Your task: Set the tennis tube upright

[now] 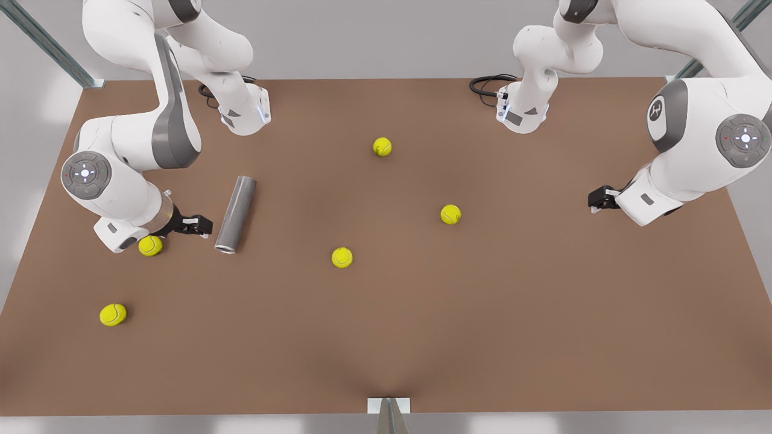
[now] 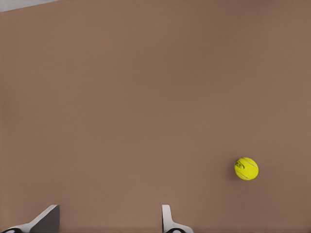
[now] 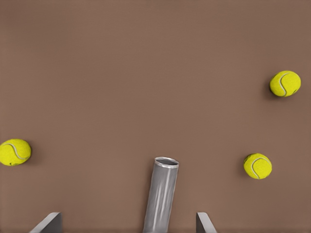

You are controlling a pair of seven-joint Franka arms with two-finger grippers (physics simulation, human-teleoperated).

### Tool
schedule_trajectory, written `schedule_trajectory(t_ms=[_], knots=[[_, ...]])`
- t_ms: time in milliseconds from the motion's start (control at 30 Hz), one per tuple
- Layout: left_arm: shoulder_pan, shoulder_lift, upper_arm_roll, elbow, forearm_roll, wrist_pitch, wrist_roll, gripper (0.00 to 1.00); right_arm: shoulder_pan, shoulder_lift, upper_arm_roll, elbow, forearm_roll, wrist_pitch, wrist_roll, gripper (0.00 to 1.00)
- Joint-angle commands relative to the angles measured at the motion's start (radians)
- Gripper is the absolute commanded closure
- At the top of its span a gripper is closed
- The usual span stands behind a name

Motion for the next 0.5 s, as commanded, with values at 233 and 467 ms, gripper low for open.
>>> schedule_trajectory(t_ms=[233, 467], knots=[[0.006, 0.001, -0.008, -0.002, 0.002, 0.0, -0.002, 0.0, 0.04, 0.06, 0.009, -0.15, 0.109, 0.009, 0.124, 0.0], [0.006, 0.009, -0.008, -0.005, 0.001, 0.0, -0.003, 0.0, -0.06, -0.124, 0.046, -0.745, 0.104, 0.556, 0.11, 0.0]])
